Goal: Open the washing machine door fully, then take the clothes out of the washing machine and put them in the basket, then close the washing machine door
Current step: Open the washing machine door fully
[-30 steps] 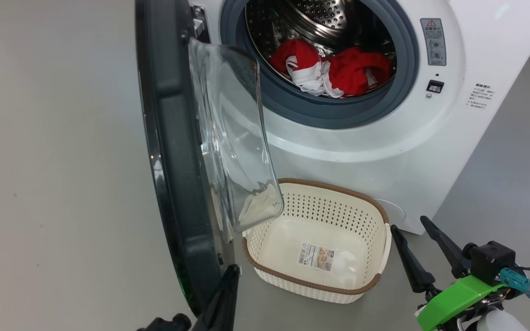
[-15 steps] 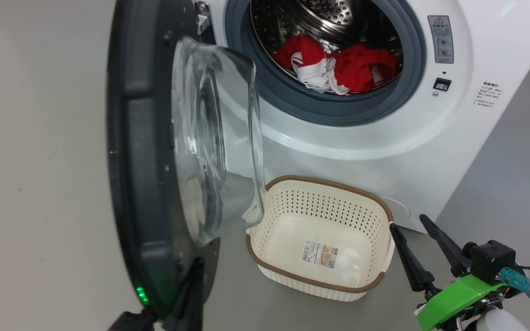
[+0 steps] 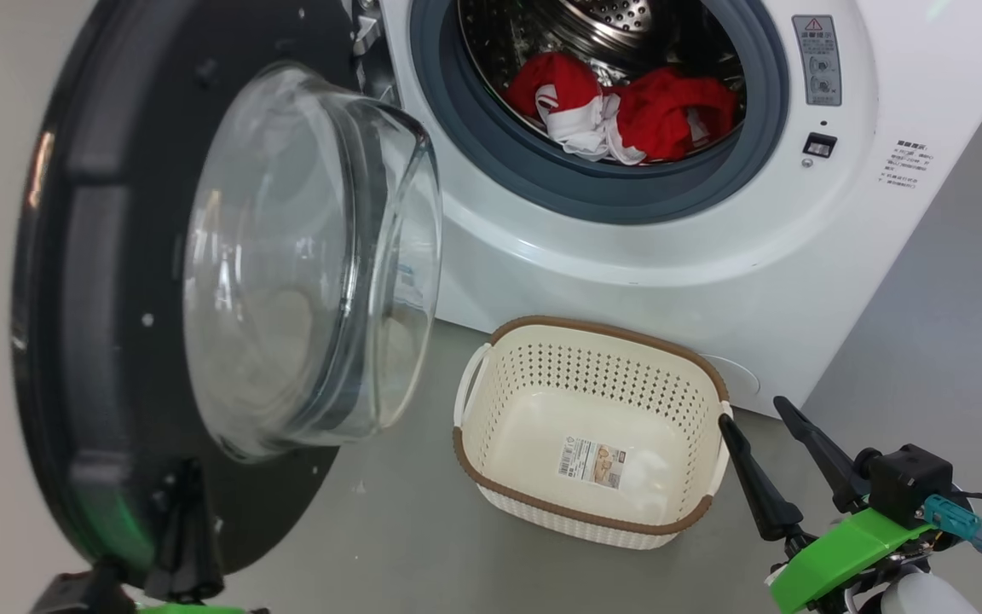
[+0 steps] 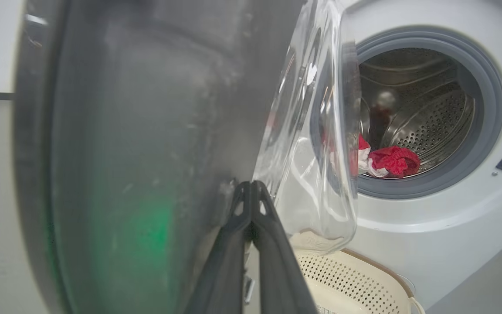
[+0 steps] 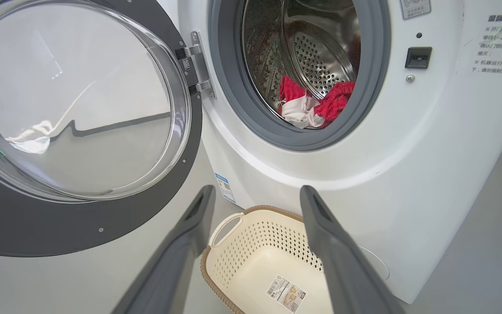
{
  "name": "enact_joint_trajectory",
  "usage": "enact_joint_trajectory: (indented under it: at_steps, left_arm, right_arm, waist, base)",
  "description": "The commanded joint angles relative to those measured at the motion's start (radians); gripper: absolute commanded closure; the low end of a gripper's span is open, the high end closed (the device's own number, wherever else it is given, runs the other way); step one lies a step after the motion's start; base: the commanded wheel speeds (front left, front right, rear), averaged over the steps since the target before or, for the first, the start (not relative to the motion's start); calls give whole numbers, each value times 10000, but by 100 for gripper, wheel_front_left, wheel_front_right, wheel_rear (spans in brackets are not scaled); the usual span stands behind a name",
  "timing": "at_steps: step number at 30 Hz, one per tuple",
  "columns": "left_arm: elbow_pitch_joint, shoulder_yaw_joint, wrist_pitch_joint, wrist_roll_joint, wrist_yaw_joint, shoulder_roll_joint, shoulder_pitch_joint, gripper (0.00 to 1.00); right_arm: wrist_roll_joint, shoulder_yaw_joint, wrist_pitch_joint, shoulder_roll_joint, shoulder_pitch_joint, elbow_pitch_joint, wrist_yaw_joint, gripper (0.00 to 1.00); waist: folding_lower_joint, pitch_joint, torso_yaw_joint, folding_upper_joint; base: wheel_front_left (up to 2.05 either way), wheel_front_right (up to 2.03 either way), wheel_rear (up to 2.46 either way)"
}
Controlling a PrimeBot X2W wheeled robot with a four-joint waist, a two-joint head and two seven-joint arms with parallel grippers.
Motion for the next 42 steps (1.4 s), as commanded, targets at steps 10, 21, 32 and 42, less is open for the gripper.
enact_joint_trajectory:
  at_steps: [10, 21, 32, 42]
  left_arm:
    - [480, 2475, -67, 409, -177, 286, -1372, 100]
    - [1532, 4139, -67, 978, -352, 778, -2475, 100]
    - [2627, 5285, -67, 1595, -575, 1348, -3524, 100]
    - [3519, 6352, -67, 1929, -650, 1880, -4585, 100]
  right_arm:
    - [-39, 233, -91, -243, -341, -235, 48, 0]
    - [-35, 333, -91, -350, -547, -242, 48, 0]
    - [-29, 432, -91, -495, -773, -298, 48, 0]
    - [-27, 516, -91, -711, -1189, -384, 48, 0]
  waist:
    - [0, 283, -193, 0]
    - [0, 539, -434, 0]
    - [0, 1000, -692, 0]
    - [0, 1741, -1003, 0]
  base:
    - [0, 0, 0]
    - [0, 0, 0]
    - [0, 0, 0]
    - [0, 0, 0]
